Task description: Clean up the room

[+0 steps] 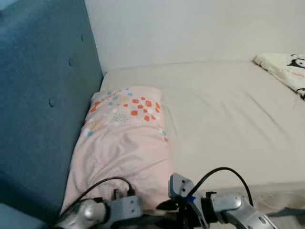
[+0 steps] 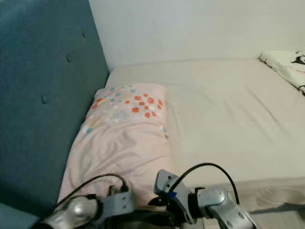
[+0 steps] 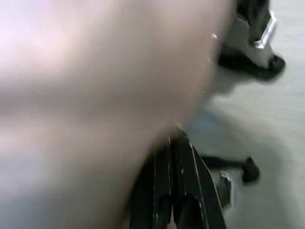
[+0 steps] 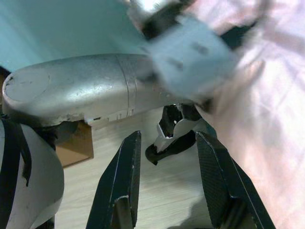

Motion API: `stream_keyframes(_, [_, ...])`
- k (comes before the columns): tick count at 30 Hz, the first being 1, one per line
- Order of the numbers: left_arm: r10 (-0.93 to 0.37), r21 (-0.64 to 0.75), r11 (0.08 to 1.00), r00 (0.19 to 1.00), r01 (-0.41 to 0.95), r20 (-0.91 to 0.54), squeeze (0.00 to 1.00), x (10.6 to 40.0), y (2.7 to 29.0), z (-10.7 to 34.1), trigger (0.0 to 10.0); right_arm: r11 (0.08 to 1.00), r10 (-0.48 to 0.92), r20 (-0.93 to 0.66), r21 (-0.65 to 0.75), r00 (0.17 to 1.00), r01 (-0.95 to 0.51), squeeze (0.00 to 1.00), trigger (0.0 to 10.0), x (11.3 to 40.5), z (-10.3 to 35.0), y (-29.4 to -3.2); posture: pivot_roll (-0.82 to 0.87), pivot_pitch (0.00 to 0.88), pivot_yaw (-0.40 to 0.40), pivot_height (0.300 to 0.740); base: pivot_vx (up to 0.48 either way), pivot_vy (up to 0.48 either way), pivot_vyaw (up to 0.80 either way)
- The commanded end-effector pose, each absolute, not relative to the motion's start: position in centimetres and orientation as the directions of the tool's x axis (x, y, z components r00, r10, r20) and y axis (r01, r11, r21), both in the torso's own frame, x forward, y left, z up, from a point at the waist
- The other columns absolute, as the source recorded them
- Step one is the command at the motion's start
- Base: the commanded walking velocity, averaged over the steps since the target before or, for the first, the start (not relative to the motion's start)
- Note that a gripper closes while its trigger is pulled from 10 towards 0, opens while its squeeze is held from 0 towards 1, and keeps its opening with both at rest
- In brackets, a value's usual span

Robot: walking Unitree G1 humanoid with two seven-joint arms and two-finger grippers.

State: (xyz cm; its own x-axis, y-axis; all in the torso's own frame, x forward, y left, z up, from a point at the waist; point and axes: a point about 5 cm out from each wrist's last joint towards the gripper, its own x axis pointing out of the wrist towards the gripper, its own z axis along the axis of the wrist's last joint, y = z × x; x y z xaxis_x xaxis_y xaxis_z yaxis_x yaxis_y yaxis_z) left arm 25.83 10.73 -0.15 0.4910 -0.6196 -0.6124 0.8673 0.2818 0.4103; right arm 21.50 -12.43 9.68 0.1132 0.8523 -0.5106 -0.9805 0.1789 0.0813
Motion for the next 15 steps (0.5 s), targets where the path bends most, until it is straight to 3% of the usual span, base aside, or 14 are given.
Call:
stream_keyframes(1, [-0.552, 0.444, 0.343, 0.560, 0.828, -0.618, 0.00, 26.5, 11.7, -0.4, 0.0, 0.163, 0.852, -0.515, 0.089, 0.094, -0.983, 0.00, 10.0, 21.0, 9.6, -12.3, -0.06, 0.177, -0.006, 0.612, 0.000, 0.000, 0.00])
stream_keyframes(3, [-0.495, 0.533, 0.357, 0.639, 0.767, -0.588, 0.00, 28.0, 12.0, 0.4, 0.0, 0.165, 0.851, -0.517, 0.090, 0.096, -0.982, 0.00, 10.0, 20.9, 9.5, -12.4, -0.06, 0.179, -0.004, 0.612, 0.000, 0.000, 0.00])
stream_keyframes(15, [-0.337, 0.745, 0.269, 0.784, 0.611, -0.521, 0.00, 32.8, 14.1, 4.0, 0.0, 0.193, 0.843, -0.524, 0.081, 0.123, -0.978, 0.00, 10.0, 20.6, 9.5, -12.7, -0.10, 0.182, 0.019, 0.612, 0.000, 0.000, 0.00])
